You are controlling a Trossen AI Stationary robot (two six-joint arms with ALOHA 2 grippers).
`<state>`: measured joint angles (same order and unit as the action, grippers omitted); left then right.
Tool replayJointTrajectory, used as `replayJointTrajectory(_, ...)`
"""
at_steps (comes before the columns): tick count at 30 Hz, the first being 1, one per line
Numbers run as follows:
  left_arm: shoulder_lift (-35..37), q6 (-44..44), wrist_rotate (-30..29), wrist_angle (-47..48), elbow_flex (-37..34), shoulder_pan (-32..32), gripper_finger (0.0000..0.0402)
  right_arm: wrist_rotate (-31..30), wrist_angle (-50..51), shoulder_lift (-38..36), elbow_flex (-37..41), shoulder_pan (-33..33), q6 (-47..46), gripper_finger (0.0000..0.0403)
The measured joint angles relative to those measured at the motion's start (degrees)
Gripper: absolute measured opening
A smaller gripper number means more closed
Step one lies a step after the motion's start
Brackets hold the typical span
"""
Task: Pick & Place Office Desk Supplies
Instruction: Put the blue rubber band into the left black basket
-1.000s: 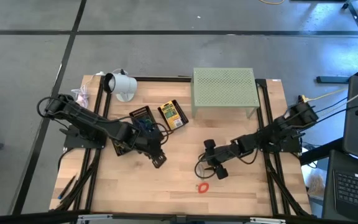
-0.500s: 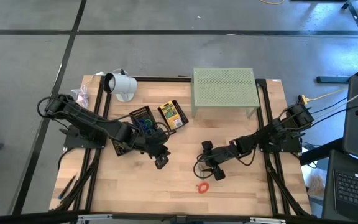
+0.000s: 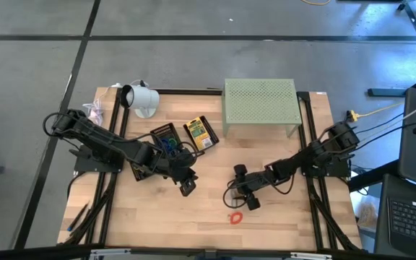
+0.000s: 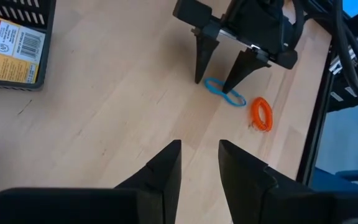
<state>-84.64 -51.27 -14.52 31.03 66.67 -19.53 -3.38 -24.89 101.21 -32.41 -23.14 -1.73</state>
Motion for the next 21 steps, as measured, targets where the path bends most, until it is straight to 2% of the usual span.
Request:
replayJointTrajectory(3,0.00,-0.03,0.00,0.00,0.00,0.01,0.0100,-0.03,-0.09,0.39,-0.05,0.00,-0.01,0.0233)
replayJointTrajectory(7,0.00,-0.13,0.00,0.00,0.00,0.00,0.0098,0.96,0.32,0.45,-0.05,0.00,0.46,0.0190)
replayJointTrajectory(17,0.00,-0.02,-2.27,0.00,0.00,0.02,0.0098,3.63,0.61,0.52,-0.05,0.11,0.75,0.0016)
replayJointTrajectory(21,0.00,-0.02,-2.51,0.00,0.00,0.02,0.0098,3.67,0.59,0.53,-0.03,0.11,0.12,0.0013)
